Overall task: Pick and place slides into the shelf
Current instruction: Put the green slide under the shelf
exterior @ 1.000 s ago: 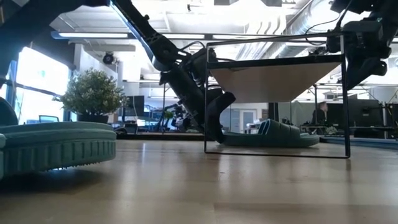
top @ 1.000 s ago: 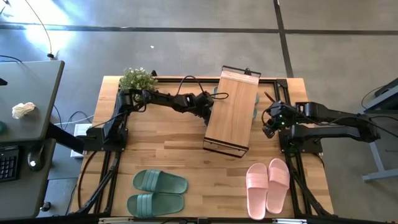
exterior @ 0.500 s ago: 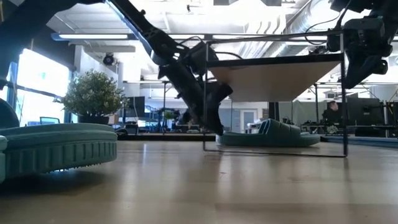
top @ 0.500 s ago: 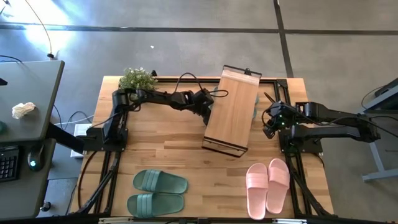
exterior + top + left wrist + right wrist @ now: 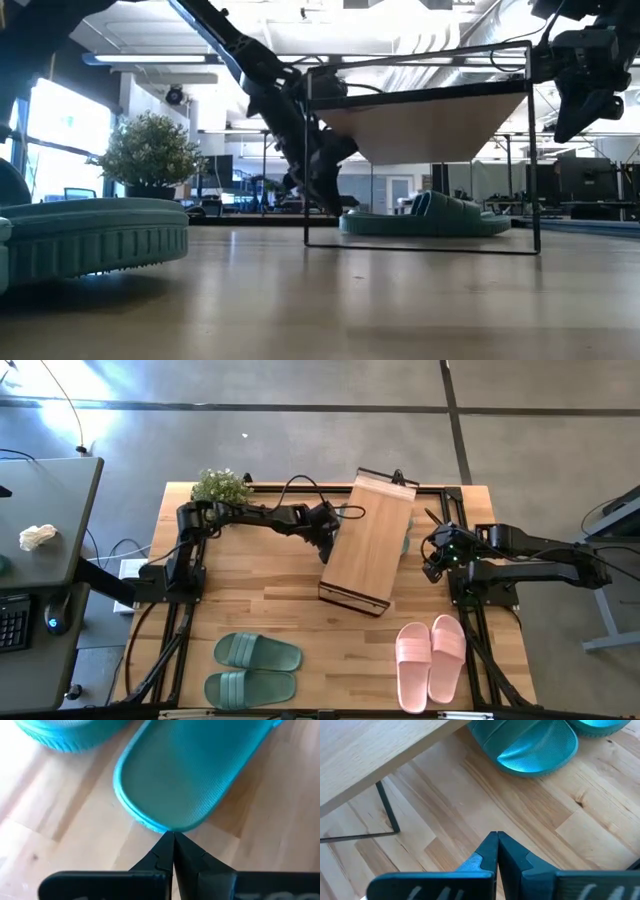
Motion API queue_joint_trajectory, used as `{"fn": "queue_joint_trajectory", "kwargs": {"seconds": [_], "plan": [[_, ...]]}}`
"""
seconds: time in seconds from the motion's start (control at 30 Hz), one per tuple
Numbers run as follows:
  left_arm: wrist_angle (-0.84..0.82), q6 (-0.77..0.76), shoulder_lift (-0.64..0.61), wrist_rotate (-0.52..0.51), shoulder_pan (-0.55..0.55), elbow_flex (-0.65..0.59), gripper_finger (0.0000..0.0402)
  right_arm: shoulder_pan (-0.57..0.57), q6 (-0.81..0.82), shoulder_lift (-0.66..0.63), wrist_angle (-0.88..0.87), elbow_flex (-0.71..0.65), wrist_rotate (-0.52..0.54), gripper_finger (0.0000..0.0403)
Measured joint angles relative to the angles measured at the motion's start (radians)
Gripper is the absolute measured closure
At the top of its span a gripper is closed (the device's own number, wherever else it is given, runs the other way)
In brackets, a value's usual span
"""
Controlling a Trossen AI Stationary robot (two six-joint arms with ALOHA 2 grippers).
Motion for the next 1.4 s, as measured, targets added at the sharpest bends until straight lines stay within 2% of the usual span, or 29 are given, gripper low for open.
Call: {"fn": "queue_joint_trajectory", "kwargs": {"seconds": [0.2, 0.3, 0.47, 0.77, 1.0, 1.1, 1.27, 1.33, 1.4], "plan": [[-0.005, 0.021, 0.001, 0.0, 0.0, 0.001, 0.0402, 0.0, 0.008, 0.0, 0.0, 0.0, 0.012, 0.0403], [-0.03, 0.042, 0.001, -0.032, 0.002, 0.001, 0.0402, 0.0, 0.008, 0.0, 0.0, 0.0, 0.026, 0.0403], [-0.066, 0.071, 0.002, -0.034, 0.038, 0.001, 0.0402, 0.0, 0.008, 0.0, 0.0, 0.0, 0.033, 0.0403], [-0.079, 0.153, 0.003, 0.034, 0.1, 0.001, 0.0402, 0.0, -0.009, 0.0, -0.004, 0.0, 0.029, 0.0403], [-0.078, 0.298, 0.003, 0.216, 0.196, 0.001, 0.0402, 0.0, -0.029, 0.0, -0.004, 0.0, -0.006, 0.0403], [-0.087, 0.41, 0.004, 0.357, 0.231, 0.001, 0.0402, 0.0, -0.052, 0.0, -0.004, 0.0, -0.024, 0.0403], [-0.21, 0.651, -0.006, 0.614, 0.285, 0.002, 0.0402, 0.0, -0.078, 0.0, -0.004, 0.0, -0.024, 0.0403], [-0.243, 0.668, -0.006, 0.655, 0.304, 0.018, 0.0402, 0.0, -0.079, 0.0, -0.001, 0.0, -0.019, 0.0403], [-0.232, 0.645, -0.006, 0.647, 0.31, 0.042, 0.0402, 0.0, -0.079, 0.0, 0.007, 0.0, -0.013, 0.0403]]}}
